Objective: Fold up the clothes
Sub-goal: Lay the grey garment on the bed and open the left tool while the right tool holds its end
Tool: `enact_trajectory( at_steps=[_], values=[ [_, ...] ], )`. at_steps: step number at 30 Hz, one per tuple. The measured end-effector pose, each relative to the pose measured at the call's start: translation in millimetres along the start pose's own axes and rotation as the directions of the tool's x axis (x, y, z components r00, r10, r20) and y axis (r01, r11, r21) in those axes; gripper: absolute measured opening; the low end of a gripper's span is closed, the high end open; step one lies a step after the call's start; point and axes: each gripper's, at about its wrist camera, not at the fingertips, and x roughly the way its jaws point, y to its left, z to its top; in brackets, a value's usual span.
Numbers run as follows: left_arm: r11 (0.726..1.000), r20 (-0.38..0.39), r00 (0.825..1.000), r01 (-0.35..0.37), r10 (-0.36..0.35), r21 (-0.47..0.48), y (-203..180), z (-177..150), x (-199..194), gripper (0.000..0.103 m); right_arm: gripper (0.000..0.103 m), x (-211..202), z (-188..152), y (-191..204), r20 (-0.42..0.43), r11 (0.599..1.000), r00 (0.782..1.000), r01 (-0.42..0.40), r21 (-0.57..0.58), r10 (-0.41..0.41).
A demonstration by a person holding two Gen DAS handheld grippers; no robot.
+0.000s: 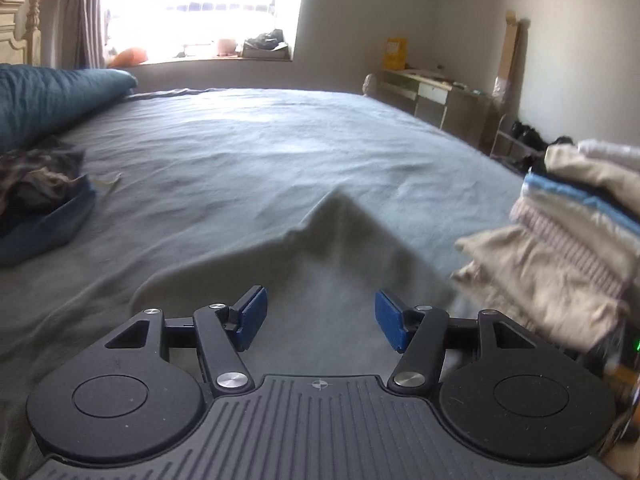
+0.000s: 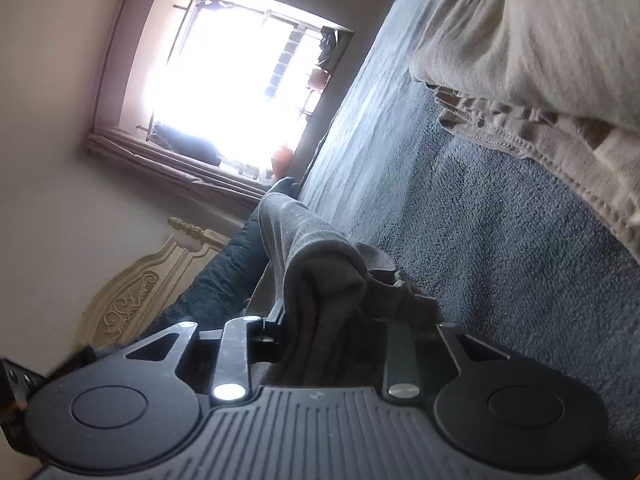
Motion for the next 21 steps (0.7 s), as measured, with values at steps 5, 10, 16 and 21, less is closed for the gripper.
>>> enact_trajectory(
  at_steps=[5, 10, 16, 21],
  values=[
    [0.996, -0.019, 1.0, 0.014, -0.015, -0.085, 20.9, -38.1, -8.8, 0.06, 0.039, 0.6, 7.4, -2.2, -0.022, 0.999, 1.0, -0.001, 0.045, 0.002],
    [0.997, 0.003, 1.0, 0.0, 0.0, -0.081, 24.8, -59.2, -14.5, 0.06, 0.019, 17.2, 5.0, 4.4, -0.099, 0.997, 0.995, -0.014, 0.074, 0.021],
    [1.0, 0.067, 0.998, 0.018, -0.017, -0.012, 18.9, -68.3, -29.6, 0.06, 0.027, 28.2, 8.6, -6.3, -0.142, 0.996, 0.989, 0.058, 0.063, -0.048],
    [0.972, 0.084, 0.996, 0.016, -0.036, 0.233, -17.9, -73.7, -26.9, 0.06, 0.035, -12.4, -1.6, 23.2, -0.166, 0.994, 0.983, 0.067, -0.082, -0.08]
  ],
)
